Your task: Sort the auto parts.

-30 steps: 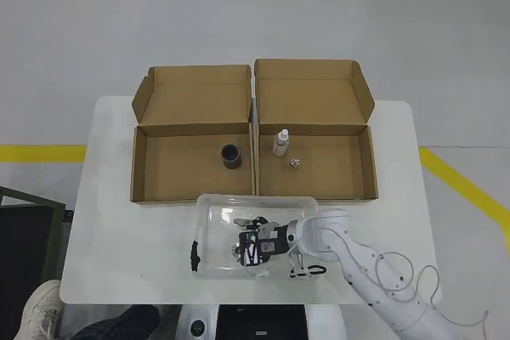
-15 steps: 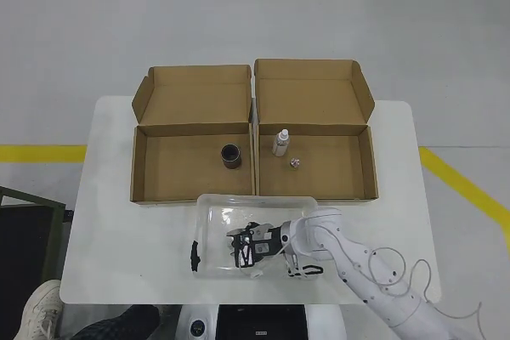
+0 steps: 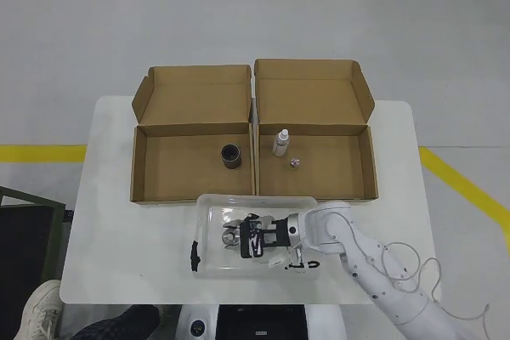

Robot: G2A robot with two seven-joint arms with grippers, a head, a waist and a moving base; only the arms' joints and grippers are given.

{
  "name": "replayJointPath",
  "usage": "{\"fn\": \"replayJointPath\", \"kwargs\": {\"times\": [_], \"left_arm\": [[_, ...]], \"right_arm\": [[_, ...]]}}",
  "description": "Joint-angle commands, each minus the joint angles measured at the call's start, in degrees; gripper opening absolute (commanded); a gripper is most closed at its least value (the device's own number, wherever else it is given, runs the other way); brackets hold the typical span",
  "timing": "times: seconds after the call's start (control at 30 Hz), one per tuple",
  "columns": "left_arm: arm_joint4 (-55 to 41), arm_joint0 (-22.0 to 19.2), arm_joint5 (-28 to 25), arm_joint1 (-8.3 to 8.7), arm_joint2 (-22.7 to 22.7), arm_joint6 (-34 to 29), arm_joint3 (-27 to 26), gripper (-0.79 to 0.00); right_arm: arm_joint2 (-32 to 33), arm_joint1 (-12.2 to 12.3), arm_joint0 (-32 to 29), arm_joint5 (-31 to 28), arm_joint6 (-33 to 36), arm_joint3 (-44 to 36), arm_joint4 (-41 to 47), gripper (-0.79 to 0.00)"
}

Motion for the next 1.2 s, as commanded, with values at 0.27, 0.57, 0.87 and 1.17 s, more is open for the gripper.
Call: {"fn": "replayJointPath", "kwargs": {"times": [0.27,0.57,0.87,1.17], "left_arm": [[0.0,0.0,0.0,0.0,0.0,0.0,0.0,0.0],[0.0,0.0,0.0,0.0,0.0,0.0,0.0,0.0],[0.0,0.0,0.0,0.0,0.0,0.0,0.0,0.0],[0.0,0.0,0.0,0.0,0.0,0.0,0.0,0.0]], "right_arm": [[5.6,1.3,-2.0,-2.8,-0.3,-2.8,13.5,-0.785],[9.4,2.0,-3.3,-2.4,-3.8,-4.2,20.7,-0.785],[10.6,2.1,-2.8,-1.5,-6.0,-4.3,23.6,-0.785],[10.7,1.9,-1.9,-0.2,-8.3,-2.8,24.3,-0.785]]}}
